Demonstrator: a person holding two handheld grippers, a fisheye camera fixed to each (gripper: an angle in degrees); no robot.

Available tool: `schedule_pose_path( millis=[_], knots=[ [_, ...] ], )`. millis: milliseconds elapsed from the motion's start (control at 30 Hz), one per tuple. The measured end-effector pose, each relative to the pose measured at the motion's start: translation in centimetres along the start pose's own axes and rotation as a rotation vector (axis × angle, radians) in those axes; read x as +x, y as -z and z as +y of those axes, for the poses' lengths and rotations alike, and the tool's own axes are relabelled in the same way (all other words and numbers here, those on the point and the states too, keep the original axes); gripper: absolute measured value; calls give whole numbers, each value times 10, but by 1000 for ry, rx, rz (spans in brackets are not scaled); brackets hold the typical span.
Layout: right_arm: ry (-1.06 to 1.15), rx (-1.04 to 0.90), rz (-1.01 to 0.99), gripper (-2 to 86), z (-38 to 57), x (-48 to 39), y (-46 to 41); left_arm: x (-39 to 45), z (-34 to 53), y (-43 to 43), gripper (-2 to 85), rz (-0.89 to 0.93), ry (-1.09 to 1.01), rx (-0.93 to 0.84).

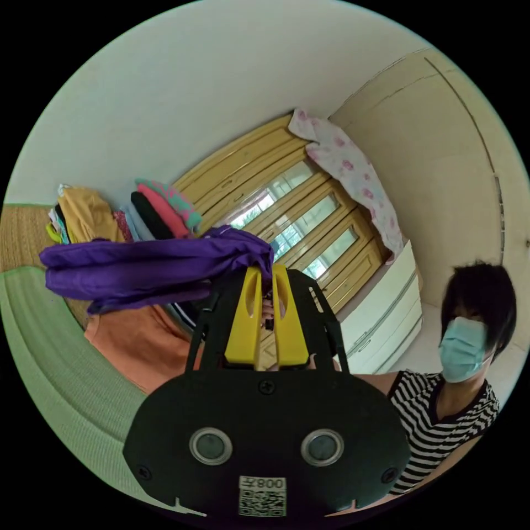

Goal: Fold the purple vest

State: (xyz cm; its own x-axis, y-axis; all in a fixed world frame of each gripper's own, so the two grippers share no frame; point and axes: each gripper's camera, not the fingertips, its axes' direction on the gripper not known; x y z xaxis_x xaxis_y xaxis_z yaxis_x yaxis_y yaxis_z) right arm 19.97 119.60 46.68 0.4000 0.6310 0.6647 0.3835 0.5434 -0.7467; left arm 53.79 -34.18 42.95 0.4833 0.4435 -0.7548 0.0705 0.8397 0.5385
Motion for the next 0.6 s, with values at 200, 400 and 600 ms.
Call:
schedule_pose_path(
  millis=[200, 400, 600],
  knots=[
    [-367, 19, 140, 8, 115, 184, 85, -79, 38, -133, 34, -105, 256, -284],
    [-483, 55, 120, 6, 190, 268, 128, -103, 64, -207, 32, -72, 466, -407],
    [-480, 20, 158, 4, 208, 295, 150, -97, 42, -257, 30, -99, 515, -461]
  ],
)
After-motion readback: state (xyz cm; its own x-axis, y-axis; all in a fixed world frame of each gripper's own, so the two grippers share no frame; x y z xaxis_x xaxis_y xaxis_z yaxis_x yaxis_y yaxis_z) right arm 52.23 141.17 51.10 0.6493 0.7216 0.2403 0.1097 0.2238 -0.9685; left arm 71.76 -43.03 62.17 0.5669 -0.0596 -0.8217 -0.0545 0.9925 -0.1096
